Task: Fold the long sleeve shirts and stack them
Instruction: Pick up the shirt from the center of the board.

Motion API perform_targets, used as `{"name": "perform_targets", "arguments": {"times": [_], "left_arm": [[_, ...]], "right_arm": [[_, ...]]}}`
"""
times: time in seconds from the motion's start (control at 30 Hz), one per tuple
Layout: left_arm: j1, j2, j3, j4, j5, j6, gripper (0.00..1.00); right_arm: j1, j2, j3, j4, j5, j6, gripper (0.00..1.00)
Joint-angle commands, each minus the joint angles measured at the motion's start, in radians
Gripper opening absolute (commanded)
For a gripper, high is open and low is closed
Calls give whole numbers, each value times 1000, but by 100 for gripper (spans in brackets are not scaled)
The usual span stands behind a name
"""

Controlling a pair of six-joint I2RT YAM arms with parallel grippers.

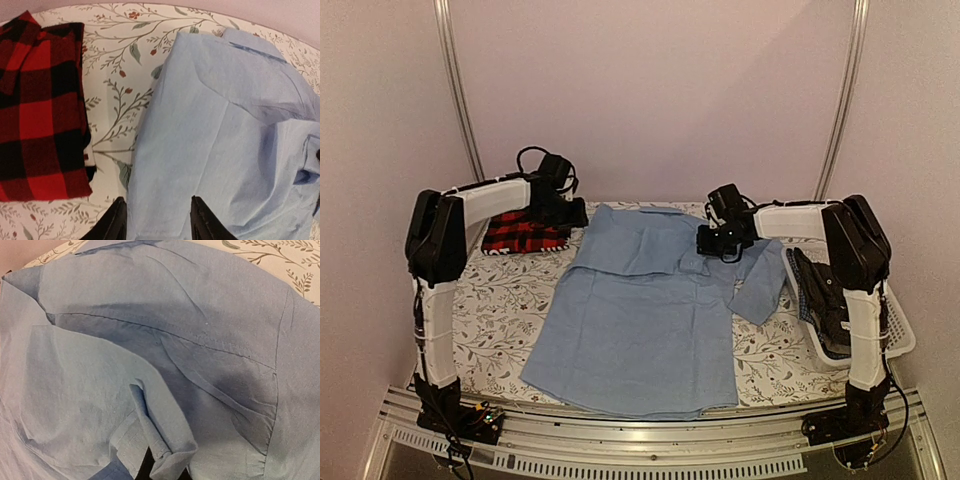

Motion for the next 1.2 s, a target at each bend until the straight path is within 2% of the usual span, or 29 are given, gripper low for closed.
{"name": "perform_targets", "arguments": {"times": [0.0, 0.3, 0.57, 0.77, 0.93, 1.17], "left_arm": [[10, -256, -299, 69, 54, -54, 43], [-7, -655, -840, 158, 100, -219, 43], [-97, -864, -1115, 107, 83, -396, 43], [-211, -999, -1229, -30, -11, -553, 42], [-279, -1123, -1321, -84, -24, -673, 40], [-358, -1152, -1388, -110, 1, -747, 38]], "right_arm": [[-27, 111, 95, -56, -73, -31, 0], [-100, 256, 217, -73, -116, -25, 0], [-123, 293, 271, -62, -208, 3, 0], [-110, 247, 256, -35, -253, 3, 0], [-101, 190, 255, -22, -269, -14, 0], [-83, 109, 270, -17, -287, -17, 0]]}}
